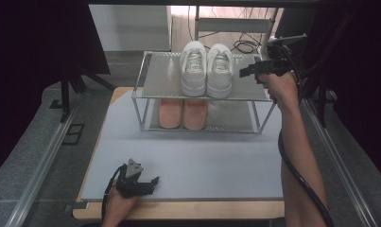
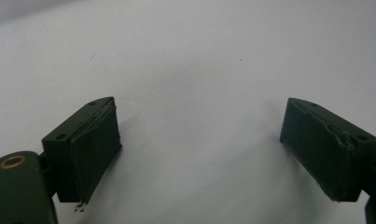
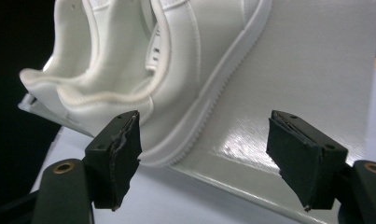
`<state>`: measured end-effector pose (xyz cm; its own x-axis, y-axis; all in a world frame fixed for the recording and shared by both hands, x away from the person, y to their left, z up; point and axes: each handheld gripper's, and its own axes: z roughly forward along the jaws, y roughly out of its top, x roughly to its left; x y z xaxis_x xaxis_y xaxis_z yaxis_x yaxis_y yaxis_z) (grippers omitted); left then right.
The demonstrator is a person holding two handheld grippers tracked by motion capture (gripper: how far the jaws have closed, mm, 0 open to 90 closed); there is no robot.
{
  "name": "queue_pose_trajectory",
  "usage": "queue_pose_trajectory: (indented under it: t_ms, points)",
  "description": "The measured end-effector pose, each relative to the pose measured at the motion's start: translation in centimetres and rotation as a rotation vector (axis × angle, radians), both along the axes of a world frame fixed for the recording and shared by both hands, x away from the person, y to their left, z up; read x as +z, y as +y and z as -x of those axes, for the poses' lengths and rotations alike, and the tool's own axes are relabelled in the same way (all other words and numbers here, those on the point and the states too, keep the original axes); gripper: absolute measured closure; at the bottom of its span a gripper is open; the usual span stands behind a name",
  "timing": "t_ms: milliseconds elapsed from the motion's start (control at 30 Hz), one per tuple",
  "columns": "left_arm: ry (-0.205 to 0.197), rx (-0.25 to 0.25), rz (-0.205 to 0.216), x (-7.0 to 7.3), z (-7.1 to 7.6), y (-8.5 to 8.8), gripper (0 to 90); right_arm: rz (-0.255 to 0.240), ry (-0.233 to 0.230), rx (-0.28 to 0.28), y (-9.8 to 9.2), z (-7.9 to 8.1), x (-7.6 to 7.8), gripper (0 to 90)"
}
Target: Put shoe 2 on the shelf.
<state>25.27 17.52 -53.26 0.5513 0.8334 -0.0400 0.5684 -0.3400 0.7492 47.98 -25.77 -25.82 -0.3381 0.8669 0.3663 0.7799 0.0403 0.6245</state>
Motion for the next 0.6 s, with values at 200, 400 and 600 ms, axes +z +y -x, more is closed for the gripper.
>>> queue_pose_trajectory:
  t_ms: [200, 400, 600]
  points:
    - [0.0, 0.001, -0.001, 0.0, 0.0, 0.0, 11.2, 0.03, -0.03, 0.037, -0.4, 1.5, -0.9, 23.5]
    - [-0.002, 0.001, 0.0, 0.0, 0.0, 0.0, 11.2, 0.04, -0.059, 0.079, -0.3, 2.9, -1.9, 21.5]
    - [-0.002, 0.001, -0.001, 0.0, 0.0, 0.0, 11.2, 0.067, -0.082, 0.121, 0.0, 4.4, -3.4, 17.8]
